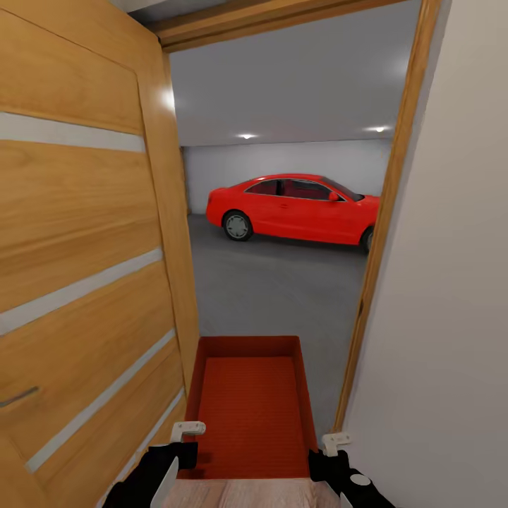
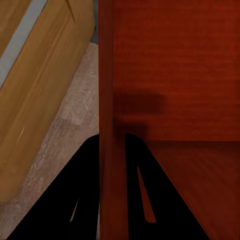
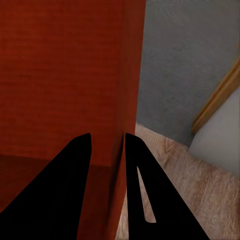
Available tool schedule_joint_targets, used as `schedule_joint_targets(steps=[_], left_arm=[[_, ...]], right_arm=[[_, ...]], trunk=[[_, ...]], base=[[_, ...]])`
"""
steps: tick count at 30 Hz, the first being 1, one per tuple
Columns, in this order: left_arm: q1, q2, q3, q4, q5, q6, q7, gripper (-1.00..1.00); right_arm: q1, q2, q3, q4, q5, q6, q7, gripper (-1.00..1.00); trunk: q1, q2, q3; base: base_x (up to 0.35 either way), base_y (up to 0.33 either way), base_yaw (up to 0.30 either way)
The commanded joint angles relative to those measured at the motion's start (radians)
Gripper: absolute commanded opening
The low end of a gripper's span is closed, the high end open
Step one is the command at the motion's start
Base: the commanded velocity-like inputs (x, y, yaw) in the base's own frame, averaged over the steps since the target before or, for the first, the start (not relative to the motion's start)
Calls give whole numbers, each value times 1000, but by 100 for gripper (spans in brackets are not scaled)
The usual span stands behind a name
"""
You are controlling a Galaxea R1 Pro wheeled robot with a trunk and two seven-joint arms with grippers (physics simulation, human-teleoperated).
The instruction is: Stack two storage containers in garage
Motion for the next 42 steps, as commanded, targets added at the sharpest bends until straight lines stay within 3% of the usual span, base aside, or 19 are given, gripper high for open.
schedule_joint_targets(steps=[1, 16, 25, 42], left_arm=[[-1, -1, 36, -2, -24, 7, 6, -100], [-1, -1, 36, -2, -24, 7, 6, -100], [-1, -1, 36, -2, -24, 7, 6, -100], [-1, -1, 38, -2, -24, 7, 6, -100]], right_arm=[[1, 0, 42, -2, 13, -4, 4, -100], [1, 0, 42, -2, 13, -4, 5, -100], [1, -1, 42, -2, 13, -4, 5, -100], [1, -1, 42, -2, 13, -4, 5, -100]], trunk=[[1, -1, 0], [1, -1, 0], [1, -1, 0], [1, -1, 0]], base=[[200, 216, -109], [208, 191, -261], [42, 23, -276], [77, 101, -76]])
